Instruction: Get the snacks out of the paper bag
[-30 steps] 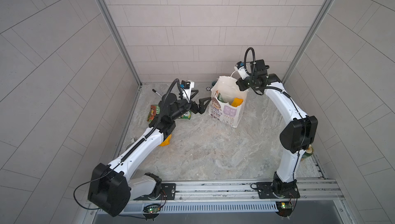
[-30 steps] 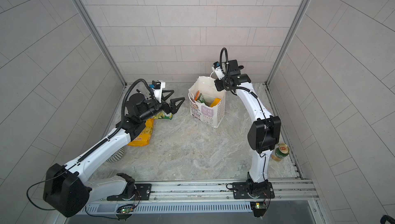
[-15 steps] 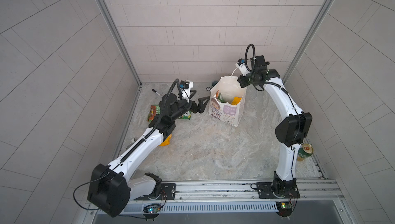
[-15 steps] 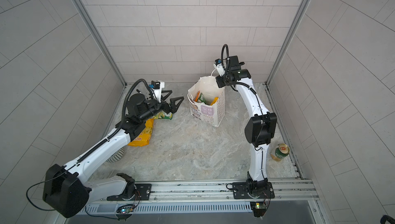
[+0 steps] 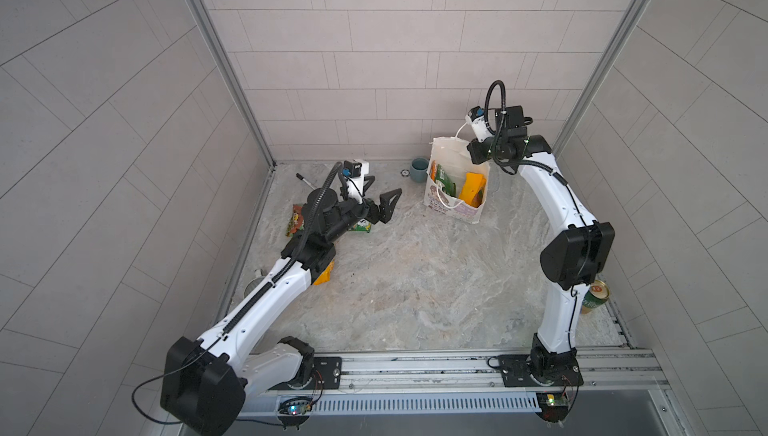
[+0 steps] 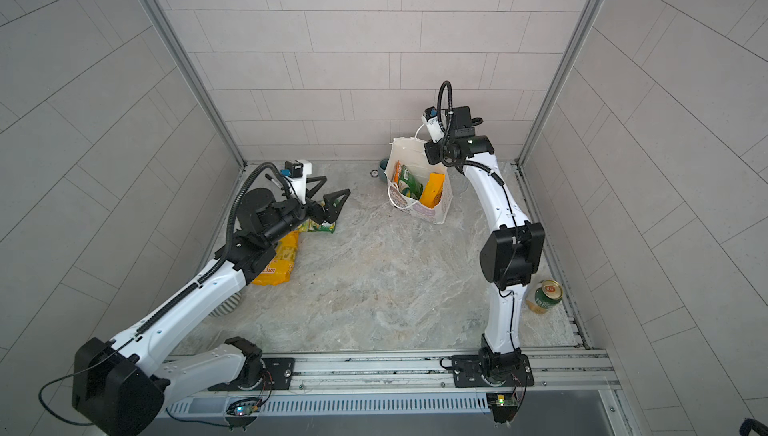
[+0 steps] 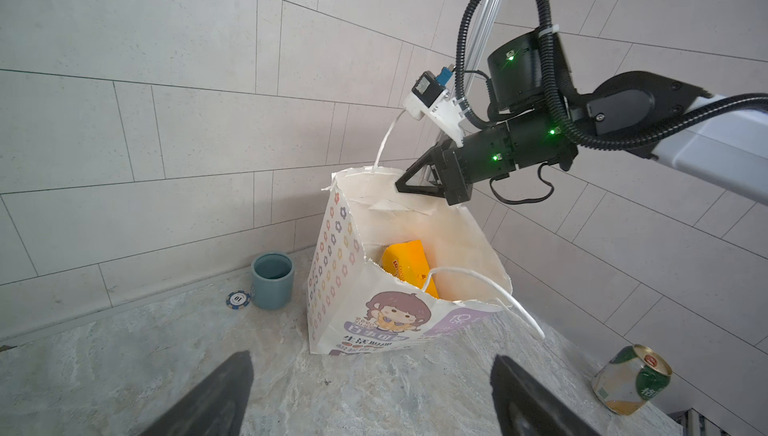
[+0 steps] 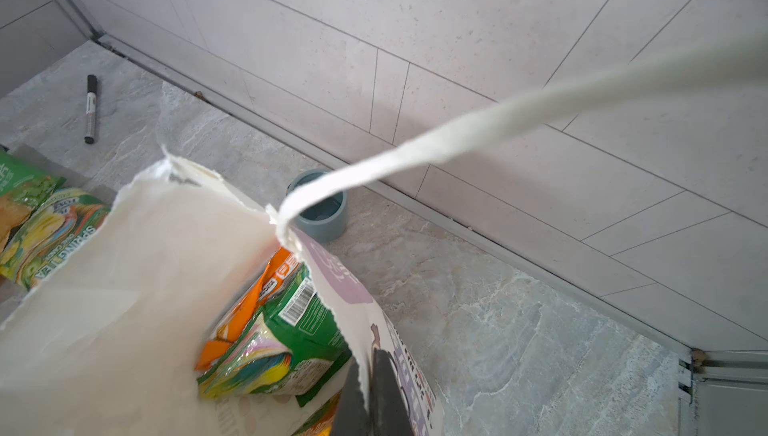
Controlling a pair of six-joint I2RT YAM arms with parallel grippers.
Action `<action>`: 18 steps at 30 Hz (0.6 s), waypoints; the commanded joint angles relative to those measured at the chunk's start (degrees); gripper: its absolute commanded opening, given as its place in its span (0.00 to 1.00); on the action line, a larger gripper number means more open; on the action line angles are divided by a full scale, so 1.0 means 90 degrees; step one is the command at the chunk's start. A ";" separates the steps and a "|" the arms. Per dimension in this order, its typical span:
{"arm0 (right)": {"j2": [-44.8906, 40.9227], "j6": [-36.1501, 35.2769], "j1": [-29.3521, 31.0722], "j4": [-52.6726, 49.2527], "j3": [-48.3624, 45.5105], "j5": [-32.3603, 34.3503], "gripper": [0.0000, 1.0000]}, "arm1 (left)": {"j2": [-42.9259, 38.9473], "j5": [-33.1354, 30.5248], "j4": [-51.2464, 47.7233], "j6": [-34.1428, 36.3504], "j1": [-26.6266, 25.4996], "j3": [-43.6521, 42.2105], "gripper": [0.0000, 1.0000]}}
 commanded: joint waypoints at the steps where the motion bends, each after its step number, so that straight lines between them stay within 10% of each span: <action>1: -0.1226 -0.0319 0.0155 0.1325 -0.1209 -0.0571 0.00 | -0.0306 -0.0021 0.0334 0.0042 0.0004 -0.0362 0.94; 11: -0.3598 0.0461 0.0691 0.4029 -0.5302 -0.0131 0.00 | -0.0682 0.0214 0.0443 -0.0129 -0.0487 -0.1157 0.88; 18: -0.4221 0.0803 0.1477 0.4310 -0.6153 0.0508 0.00 | -0.0351 -0.0660 -0.0647 0.0476 -0.1360 -0.0685 0.85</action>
